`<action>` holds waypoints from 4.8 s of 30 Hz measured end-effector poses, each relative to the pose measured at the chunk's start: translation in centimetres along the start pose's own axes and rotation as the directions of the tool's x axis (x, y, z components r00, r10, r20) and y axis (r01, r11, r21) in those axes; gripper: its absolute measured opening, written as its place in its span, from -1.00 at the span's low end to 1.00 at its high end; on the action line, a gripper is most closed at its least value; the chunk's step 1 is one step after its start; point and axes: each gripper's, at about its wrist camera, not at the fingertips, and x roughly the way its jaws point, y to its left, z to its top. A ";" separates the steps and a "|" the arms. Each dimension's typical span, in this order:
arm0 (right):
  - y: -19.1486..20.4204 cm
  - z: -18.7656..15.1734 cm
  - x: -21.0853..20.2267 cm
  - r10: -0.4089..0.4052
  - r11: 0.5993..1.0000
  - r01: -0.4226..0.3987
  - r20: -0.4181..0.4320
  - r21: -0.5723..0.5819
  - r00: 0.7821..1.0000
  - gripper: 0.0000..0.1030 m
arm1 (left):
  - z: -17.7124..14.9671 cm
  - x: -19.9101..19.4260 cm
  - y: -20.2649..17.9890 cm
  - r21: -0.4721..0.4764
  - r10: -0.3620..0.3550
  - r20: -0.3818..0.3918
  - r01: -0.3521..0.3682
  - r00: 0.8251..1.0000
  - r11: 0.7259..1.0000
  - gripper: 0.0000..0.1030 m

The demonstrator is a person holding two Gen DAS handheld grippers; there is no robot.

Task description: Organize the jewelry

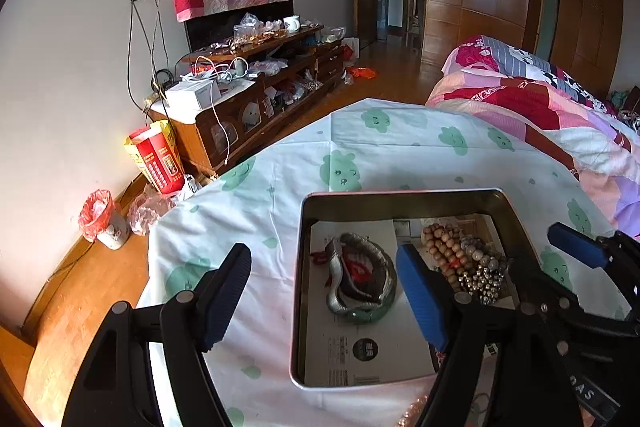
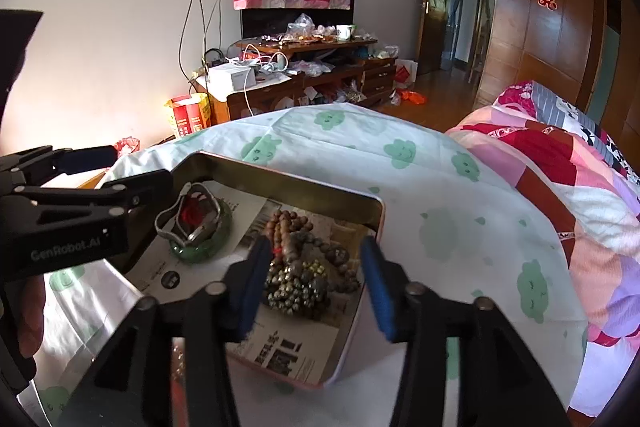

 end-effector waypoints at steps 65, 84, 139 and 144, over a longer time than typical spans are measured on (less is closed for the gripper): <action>-0.6 -13.3 -5.7 -0.024 1.000 0.026 -0.127 0.008 0.992 -0.76 | -12.8 -4.7 -1.3 0.033 -0.053 -0.111 0.057 0.992 0.998 -0.79; -1.1 -13.2 -6.2 -0.037 0.999 0.039 -0.111 0.018 0.993 -0.86 | -12.1 -6.8 0.1 0.004 -0.127 -0.039 0.127 0.991 0.992 -0.81; 1.4 -5.2 -7.2 -0.059 0.994 0.061 0.020 -0.089 0.998 0.38 | -5.1 -10.5 1.7 -0.006 -0.039 0.111 0.040 0.993 0.999 -0.81; 1.2 -2.9 -6.7 -0.059 0.994 0.062 0.047 -0.085 0.997 0.38 | -2.9 -9.6 1.5 0.011 -0.021 0.124 0.019 0.992 1.000 -0.80</action>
